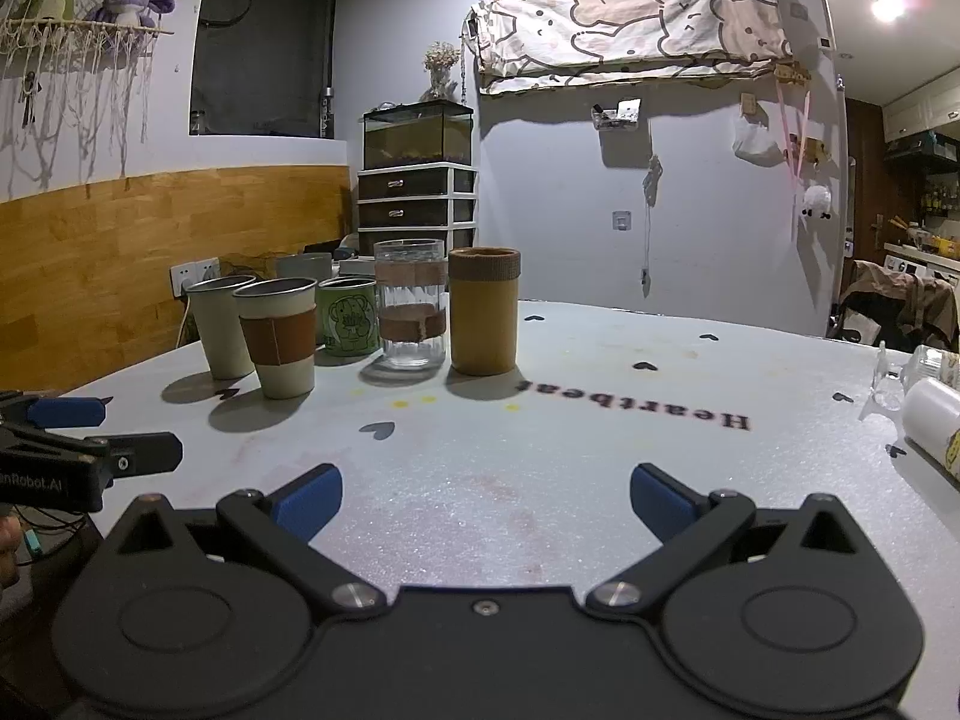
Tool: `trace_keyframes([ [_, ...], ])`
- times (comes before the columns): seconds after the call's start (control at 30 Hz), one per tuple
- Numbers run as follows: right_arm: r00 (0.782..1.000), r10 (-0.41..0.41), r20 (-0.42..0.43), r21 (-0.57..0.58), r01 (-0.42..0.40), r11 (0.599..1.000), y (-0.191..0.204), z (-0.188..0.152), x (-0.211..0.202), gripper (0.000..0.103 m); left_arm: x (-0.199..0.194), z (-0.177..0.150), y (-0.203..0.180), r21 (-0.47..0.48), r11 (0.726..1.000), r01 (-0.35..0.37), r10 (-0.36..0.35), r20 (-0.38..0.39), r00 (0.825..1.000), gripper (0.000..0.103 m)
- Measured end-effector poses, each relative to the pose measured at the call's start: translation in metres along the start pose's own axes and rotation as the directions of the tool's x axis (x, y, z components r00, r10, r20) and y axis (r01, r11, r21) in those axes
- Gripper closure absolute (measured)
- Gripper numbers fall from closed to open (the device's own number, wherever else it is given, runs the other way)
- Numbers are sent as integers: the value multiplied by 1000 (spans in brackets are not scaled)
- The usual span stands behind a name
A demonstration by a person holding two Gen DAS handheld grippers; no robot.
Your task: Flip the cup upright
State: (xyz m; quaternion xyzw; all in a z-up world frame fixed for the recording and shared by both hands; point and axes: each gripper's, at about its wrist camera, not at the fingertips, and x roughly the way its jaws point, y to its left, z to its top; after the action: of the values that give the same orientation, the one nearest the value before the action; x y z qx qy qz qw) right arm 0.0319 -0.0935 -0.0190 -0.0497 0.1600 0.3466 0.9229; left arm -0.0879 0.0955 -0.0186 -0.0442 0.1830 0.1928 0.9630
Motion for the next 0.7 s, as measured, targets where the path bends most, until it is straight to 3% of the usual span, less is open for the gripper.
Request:
trace_keyframes([
  [0.7, 1000, 0, 0, 2, 0, 1000, 1, -1, -1, 0, -1, 0, 1, -1, 1000, -3, 3, 1, 1000, 0],
])
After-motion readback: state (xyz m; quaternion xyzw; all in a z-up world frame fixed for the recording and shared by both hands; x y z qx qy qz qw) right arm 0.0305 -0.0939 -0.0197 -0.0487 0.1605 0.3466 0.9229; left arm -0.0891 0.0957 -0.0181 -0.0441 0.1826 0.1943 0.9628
